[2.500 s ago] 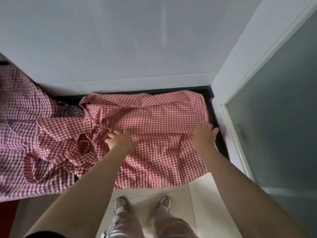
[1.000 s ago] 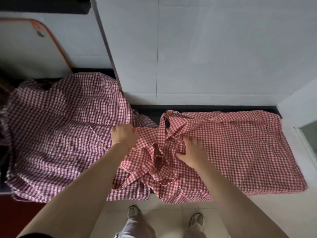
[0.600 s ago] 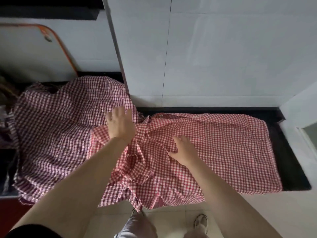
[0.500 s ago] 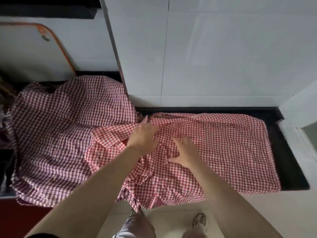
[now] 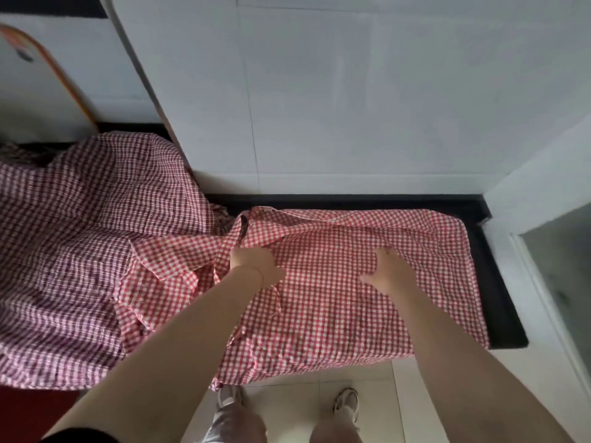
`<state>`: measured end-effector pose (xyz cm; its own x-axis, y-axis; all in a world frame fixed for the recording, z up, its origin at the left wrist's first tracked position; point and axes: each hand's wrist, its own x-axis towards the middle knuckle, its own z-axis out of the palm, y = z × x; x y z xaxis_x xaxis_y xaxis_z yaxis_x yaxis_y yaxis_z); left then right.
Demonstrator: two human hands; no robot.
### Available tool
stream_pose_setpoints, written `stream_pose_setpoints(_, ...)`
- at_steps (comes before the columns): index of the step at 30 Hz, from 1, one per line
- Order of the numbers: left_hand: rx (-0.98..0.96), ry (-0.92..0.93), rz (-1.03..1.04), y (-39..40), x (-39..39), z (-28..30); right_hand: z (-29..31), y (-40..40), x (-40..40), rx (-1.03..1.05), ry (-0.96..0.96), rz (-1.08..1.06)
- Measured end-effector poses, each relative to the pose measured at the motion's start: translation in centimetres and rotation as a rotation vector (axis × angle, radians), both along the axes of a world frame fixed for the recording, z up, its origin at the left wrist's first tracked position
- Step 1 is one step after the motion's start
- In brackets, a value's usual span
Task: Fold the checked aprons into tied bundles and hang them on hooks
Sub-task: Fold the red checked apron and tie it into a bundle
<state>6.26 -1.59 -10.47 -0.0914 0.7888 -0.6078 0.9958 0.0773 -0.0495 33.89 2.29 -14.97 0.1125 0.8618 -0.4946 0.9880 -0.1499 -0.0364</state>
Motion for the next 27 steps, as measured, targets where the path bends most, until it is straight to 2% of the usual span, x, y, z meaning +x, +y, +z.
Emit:
stream_pose_setpoints(3,0.21,-0.05,0.131,2.4,1.9,1.4,2.1,2.6,0.0,0.237,0.005,0.034)
stream_pose_setpoints(5,0.356,-0.128,0.207,4.0,3.4,1.7,2.9,4.3,-0.2,0.394,0.085,0.09)
stream_pose_setpoints(6,0.397,-0.172,0.236,4.6,3.9,1.7,3.2,5.0,-0.7,0.408,0.14,0.132)
stream_pose_setpoints(10,0.325,-0.312,0.355,7.3,6.1,1.1,3.7,7.2,-3.3,0.164,0.387,0.313)
stream_pose_setpoints(13,0.276,-0.342,0.342,8.3,7.3,0.1,3.6,8.0,-4.8,-0.005,0.365,0.404)
stream_pose_setpoints(16,0.315,-0.35,0.292,8.7,7.9,-0.7,3.2,8.5,-5.3,0.061,0.266,0.429)
stream_pose_setpoints(19,0.398,-0.344,0.399,9.3,7.8,-1.3,2.7,8.8,-4.7,0.216,0.3,0.378)
stream_pose_setpoints(24,0.321,-0.318,0.39,9.3,7.5,-1.8,2.3,8.7,-1.4,0.166,0.174,0.388)
stream_pose_setpoints(27,0.41,-0.346,0.427,9.3,7.5,-1.9,2.8,8.4,-0.3,0.265,0.265,0.372)
